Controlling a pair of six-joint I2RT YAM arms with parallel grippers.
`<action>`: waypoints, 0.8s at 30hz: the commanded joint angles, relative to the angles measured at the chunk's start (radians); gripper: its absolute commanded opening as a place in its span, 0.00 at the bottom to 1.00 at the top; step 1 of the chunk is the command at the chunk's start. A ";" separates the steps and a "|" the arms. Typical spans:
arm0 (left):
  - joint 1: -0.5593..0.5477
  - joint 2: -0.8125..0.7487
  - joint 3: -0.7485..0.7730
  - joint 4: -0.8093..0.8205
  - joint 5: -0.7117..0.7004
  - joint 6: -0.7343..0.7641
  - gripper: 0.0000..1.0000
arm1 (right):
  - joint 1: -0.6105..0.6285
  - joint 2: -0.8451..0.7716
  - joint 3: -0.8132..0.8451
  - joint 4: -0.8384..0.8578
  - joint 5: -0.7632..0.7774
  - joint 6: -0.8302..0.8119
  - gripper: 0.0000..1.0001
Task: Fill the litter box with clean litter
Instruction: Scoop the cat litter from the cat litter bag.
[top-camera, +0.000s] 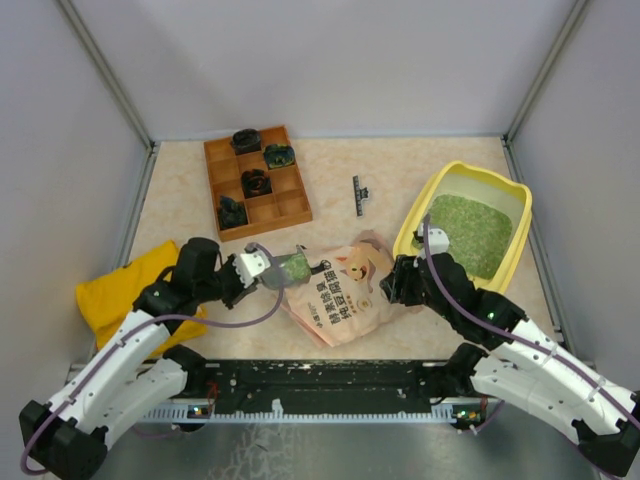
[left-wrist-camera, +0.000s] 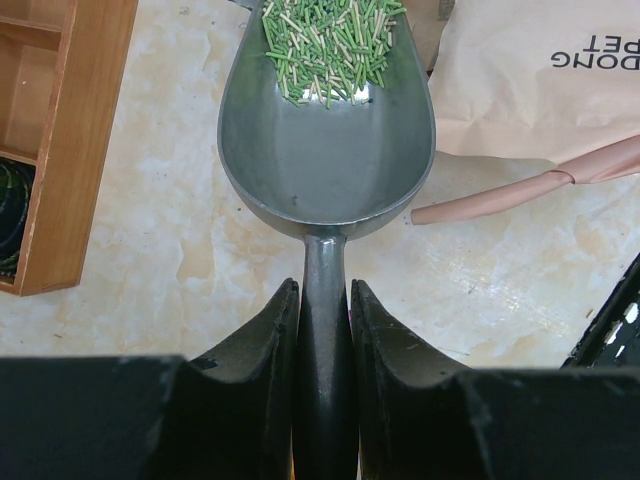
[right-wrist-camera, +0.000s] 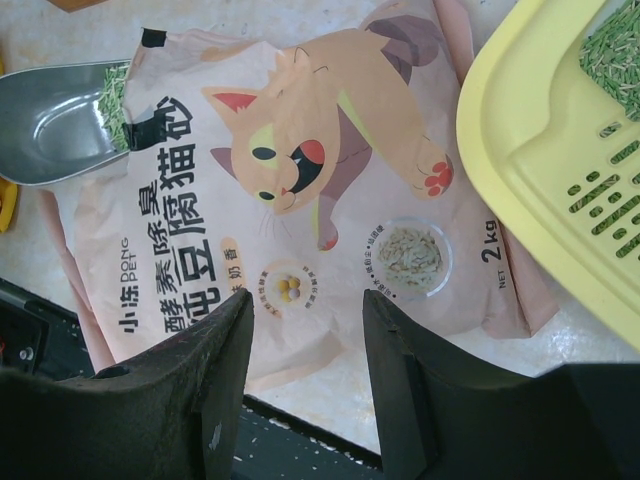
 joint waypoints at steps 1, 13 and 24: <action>0.007 -0.028 -0.009 0.029 0.003 0.002 0.00 | -0.006 -0.006 0.028 0.045 0.002 -0.013 0.48; 0.005 0.180 0.081 0.104 0.105 -0.058 0.00 | -0.006 -0.010 0.024 0.051 -0.001 -0.005 0.48; -0.127 0.388 0.214 0.179 0.120 -0.132 0.00 | -0.007 -0.016 0.011 0.055 -0.001 0.015 0.48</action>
